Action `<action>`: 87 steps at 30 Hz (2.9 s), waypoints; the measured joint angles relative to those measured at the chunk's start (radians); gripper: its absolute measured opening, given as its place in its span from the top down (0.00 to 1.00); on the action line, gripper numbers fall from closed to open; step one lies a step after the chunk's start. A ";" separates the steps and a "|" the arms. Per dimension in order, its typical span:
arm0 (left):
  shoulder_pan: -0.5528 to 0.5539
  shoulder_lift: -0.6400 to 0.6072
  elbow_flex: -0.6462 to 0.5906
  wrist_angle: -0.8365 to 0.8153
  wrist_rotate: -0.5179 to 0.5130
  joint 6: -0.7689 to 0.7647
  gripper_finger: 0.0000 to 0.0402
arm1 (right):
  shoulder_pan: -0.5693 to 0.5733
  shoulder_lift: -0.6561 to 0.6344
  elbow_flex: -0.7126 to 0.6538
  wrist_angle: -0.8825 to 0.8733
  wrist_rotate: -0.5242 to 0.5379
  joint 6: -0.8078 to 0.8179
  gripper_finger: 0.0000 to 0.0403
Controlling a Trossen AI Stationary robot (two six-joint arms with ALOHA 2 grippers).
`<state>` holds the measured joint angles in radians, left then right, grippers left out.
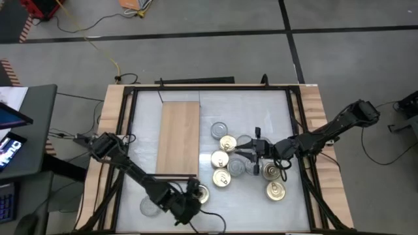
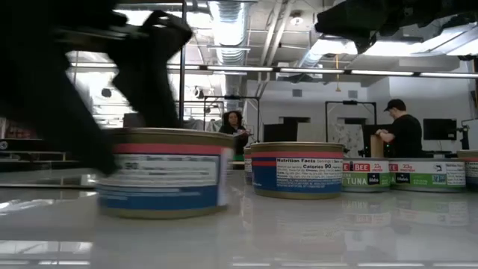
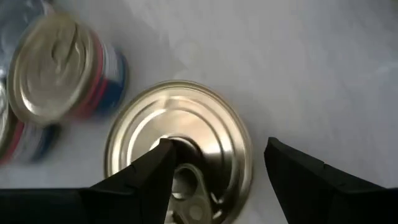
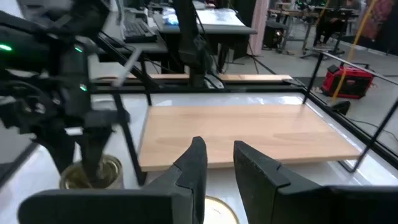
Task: Stack canned seafood by type on shelf
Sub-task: Put the blue-pink tuna can on the shelf
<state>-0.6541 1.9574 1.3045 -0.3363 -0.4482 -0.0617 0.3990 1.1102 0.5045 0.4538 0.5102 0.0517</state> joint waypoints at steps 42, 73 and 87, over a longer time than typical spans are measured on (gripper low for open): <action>-0.055 -0.380 0.002 -0.349 -0.405 -0.335 0.42 | 0.120 0.181 0.243 -0.352 -0.015 0.185 0.73; -0.023 -0.407 0.001 -0.759 -0.127 -0.632 0.99 | 0.122 0.181 0.242 -0.332 -0.013 0.158 0.73; -0.110 -0.469 0.001 -0.837 -0.022 -0.719 0.97 | 0.122 0.181 0.242 -0.303 -0.013 0.149 0.73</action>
<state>-0.7639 1.4887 1.3056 -1.1730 -0.4706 -0.7807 0.5209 1.2911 0.7467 0.1508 0.4976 0.2008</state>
